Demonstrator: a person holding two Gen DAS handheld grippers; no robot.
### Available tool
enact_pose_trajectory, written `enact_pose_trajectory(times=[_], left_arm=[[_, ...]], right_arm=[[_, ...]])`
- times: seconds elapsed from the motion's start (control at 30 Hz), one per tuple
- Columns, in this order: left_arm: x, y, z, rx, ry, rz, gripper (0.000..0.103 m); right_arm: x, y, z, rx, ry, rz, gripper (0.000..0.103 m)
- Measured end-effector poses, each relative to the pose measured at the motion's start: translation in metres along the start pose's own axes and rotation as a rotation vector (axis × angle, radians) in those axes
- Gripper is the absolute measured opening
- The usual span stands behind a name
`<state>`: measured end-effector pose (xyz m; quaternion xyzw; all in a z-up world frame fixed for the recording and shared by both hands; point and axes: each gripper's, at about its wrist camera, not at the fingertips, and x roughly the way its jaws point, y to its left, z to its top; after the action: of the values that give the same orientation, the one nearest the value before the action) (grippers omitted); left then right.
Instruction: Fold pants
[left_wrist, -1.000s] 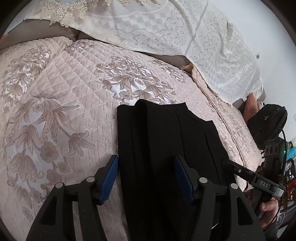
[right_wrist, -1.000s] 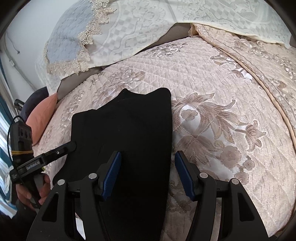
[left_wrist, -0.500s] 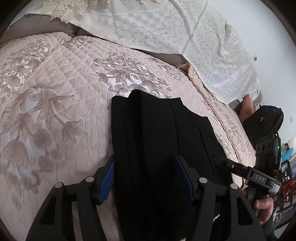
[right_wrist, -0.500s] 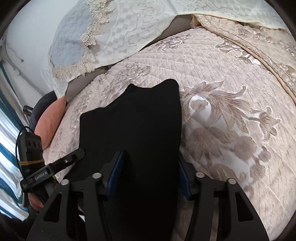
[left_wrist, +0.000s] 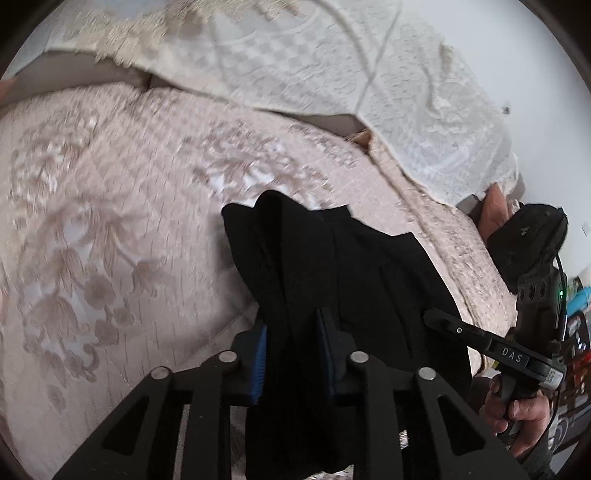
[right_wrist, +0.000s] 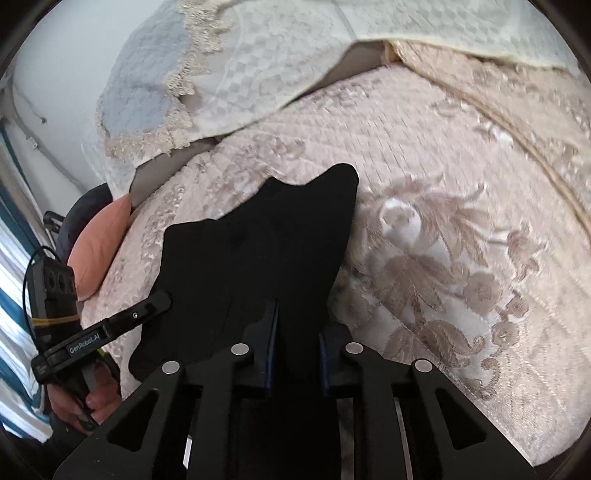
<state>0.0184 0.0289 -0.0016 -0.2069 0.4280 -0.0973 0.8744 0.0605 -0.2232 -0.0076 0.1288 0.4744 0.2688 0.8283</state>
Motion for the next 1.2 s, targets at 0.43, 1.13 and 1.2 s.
enact_pose_trajectory(times=[0.43, 1.13, 1.2], left_arm=[[-0.023, -0.012, 0.024, 0.084, -0.048, 0.006, 0.022], [-0.009, 0.073, 0.136, 0.089, -0.131, 0.123, 0.022], [-0.004, 0.081, 0.143, 0.094, -0.129, 0.135, 0.022]], right_arm=[[-0.010, 0.042, 0.021, -0.100, -0.047, 0.033, 0.013], [0.097, 0.086, 0.122, -0.155, -0.027, 0.114, 0.013], [0.108, 0.088, 0.129, -0.158, -0.016, 0.115, 0.013]])
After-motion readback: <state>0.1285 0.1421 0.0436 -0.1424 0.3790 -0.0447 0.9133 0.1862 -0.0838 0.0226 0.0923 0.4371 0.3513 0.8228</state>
